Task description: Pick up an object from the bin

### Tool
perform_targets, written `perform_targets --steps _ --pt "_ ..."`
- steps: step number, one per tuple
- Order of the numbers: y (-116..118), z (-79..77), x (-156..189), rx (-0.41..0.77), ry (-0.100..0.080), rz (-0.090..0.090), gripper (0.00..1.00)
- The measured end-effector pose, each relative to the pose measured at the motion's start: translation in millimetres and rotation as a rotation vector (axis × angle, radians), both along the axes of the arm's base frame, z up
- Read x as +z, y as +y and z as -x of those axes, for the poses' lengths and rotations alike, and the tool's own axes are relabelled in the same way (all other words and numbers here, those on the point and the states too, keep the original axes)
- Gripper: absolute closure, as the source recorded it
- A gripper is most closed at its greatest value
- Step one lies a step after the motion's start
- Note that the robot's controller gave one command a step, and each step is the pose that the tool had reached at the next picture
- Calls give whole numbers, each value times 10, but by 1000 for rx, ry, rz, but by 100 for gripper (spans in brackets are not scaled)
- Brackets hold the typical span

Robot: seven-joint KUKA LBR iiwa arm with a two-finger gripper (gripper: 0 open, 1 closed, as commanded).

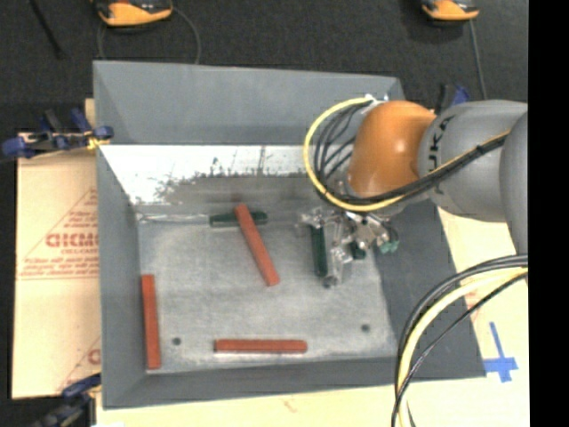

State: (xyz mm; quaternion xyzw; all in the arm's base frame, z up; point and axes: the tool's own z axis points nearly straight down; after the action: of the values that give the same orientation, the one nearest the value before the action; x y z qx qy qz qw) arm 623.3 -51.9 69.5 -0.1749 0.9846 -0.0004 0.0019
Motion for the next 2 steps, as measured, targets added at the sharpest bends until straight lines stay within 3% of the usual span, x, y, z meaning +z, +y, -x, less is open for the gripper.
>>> perform_targets --steps 1,2 --pt "116 -42 327 272 -4 2 0" --pt "63 -108 445 530 -3 3 0"
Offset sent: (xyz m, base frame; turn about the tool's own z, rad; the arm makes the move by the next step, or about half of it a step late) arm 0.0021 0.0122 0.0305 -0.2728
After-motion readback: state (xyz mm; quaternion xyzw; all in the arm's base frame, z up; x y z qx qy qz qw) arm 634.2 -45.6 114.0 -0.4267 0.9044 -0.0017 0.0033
